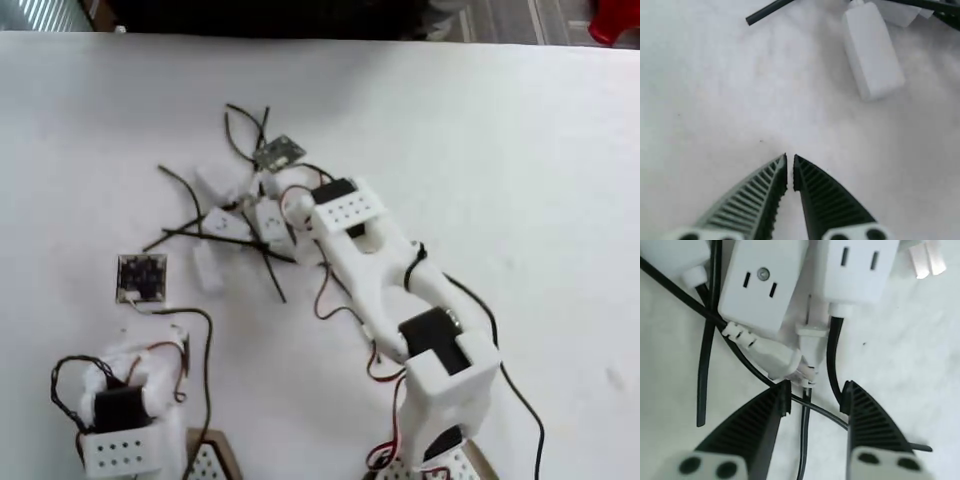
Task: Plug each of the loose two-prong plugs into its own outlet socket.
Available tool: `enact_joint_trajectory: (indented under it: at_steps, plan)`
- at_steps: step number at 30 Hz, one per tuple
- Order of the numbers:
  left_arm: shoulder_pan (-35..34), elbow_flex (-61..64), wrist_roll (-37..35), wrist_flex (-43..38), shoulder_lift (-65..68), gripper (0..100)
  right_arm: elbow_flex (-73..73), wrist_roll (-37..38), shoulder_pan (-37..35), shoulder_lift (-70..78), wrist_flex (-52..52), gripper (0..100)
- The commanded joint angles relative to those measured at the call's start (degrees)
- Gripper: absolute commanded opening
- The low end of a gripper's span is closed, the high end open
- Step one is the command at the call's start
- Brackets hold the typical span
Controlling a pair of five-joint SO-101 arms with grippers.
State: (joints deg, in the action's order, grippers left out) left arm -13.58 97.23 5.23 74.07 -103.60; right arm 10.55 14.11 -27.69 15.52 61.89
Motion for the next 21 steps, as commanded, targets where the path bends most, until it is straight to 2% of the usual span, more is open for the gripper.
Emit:
enact_joint_trajectory:
  at_steps: [1, 11, 21]
  plan:
    - [0.84, -0.18, 0.53, -0.53, -0.22, 5, -2.64, -0.44, -0.66, -3.65, 1.89, 17.4]
    - [0.84, -0.18, 0.53, -0.53, -0.22, 5, 0.79, -0.53, -5.32, -7.16, 2.95, 17.3]
    - [0.84, -0.18, 0.53, -0.53, -0.22, 5, 0.7, -0.53, 1.1, -2.42, -0.13, 17.3]
